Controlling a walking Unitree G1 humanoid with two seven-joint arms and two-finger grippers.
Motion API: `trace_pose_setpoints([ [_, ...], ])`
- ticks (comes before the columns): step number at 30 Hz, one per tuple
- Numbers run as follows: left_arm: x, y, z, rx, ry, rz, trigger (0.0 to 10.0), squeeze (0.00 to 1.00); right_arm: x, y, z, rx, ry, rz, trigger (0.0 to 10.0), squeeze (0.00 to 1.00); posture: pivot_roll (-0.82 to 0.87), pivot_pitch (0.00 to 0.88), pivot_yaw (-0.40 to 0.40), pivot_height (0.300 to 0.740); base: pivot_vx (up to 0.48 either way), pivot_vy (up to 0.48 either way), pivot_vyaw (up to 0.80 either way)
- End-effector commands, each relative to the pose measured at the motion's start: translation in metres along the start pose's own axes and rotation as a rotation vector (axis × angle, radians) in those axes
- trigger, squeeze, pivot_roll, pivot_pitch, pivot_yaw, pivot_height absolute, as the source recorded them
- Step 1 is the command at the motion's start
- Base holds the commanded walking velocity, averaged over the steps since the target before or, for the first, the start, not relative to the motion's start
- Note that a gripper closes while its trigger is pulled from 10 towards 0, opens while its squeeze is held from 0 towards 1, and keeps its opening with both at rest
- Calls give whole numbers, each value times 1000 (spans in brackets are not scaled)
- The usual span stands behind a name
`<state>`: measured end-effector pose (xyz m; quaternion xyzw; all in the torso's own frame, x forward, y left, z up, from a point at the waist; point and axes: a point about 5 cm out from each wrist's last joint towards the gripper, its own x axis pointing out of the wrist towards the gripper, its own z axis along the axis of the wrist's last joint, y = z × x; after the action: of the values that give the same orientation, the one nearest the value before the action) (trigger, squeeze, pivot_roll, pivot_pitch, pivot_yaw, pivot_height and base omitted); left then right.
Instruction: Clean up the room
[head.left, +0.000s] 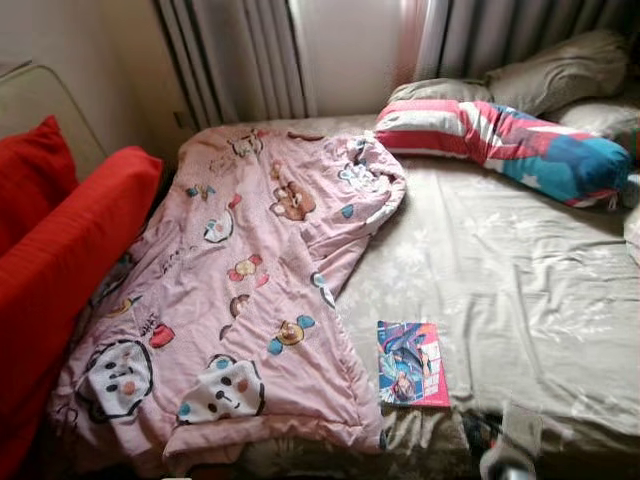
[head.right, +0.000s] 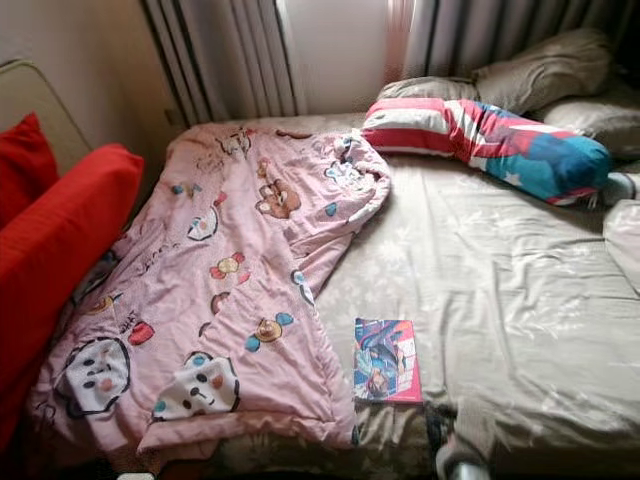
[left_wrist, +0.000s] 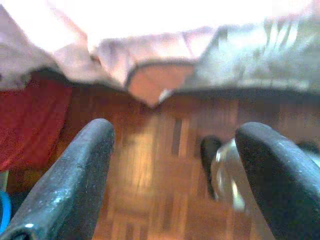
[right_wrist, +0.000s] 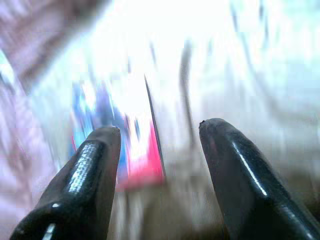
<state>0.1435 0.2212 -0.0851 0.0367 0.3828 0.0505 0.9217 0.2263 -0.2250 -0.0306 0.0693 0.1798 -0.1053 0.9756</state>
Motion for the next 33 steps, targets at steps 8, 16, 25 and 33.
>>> trace_pose_setpoints([
  [8,7,3,134,70,-635,-13,10000,0,-7,3,14,-58,-153,91,10000,0,-86,0,64,737,0,0,0],
  [16,-9,11,139,77,-735,-27,10000,0,-26,12,11,-87,-214,195,10000,0,-106,0,81,737,0,0,0],
  [25,-11,9,139,54,-717,-77,10000,0,-12,7,29,-38,-253,88,10000,0,-76,0,59,737,0,0,0],
  [33,-8,2,138,46,-678,-111,10000,0,-9,5,37,-63,-271,73,10000,0,-73,0,29,737,0,0,0],
])
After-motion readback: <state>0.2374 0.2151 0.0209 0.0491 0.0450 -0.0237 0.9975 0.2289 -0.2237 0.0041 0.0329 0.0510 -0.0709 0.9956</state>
